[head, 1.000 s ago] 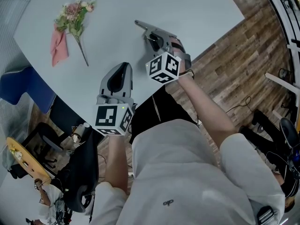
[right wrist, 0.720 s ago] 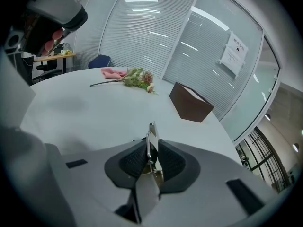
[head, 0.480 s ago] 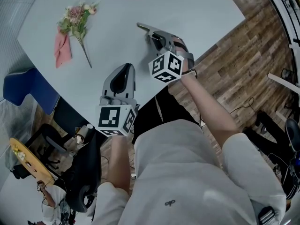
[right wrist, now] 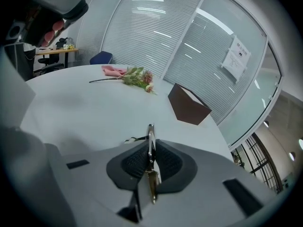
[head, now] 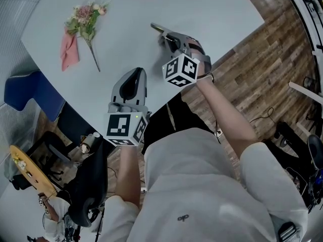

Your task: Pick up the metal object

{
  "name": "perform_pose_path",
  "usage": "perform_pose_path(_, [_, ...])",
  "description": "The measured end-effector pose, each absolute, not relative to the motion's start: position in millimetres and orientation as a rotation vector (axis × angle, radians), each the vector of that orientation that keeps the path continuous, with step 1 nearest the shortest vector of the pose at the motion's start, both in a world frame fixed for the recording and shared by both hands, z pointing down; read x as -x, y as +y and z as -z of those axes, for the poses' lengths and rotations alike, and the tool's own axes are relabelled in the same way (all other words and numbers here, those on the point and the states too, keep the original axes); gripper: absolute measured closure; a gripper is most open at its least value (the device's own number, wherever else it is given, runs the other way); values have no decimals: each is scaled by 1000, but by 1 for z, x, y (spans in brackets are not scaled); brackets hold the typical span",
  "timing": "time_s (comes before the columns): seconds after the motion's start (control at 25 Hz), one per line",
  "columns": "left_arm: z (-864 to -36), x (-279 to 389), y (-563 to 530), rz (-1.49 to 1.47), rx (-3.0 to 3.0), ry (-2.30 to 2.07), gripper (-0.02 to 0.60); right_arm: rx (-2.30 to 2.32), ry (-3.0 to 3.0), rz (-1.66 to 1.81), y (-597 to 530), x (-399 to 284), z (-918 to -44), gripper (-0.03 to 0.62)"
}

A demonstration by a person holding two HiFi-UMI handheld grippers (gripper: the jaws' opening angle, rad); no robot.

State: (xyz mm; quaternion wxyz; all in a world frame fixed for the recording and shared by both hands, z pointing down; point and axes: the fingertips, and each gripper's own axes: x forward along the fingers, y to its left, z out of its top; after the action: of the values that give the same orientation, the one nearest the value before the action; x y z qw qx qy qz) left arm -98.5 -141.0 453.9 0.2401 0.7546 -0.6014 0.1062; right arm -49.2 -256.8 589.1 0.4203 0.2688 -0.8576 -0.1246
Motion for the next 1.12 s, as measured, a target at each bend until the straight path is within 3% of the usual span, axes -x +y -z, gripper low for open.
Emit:
perform_pose_path(0.12, [-452,99,-140,-292,-2063,-1651,551,-686,-2144,326,-262,48,-585,583])
perform_pose_path(1.12, [-433,115,-124,-287,-2067,-1719,551,-746,-2197,310,-272,40,-545,586])
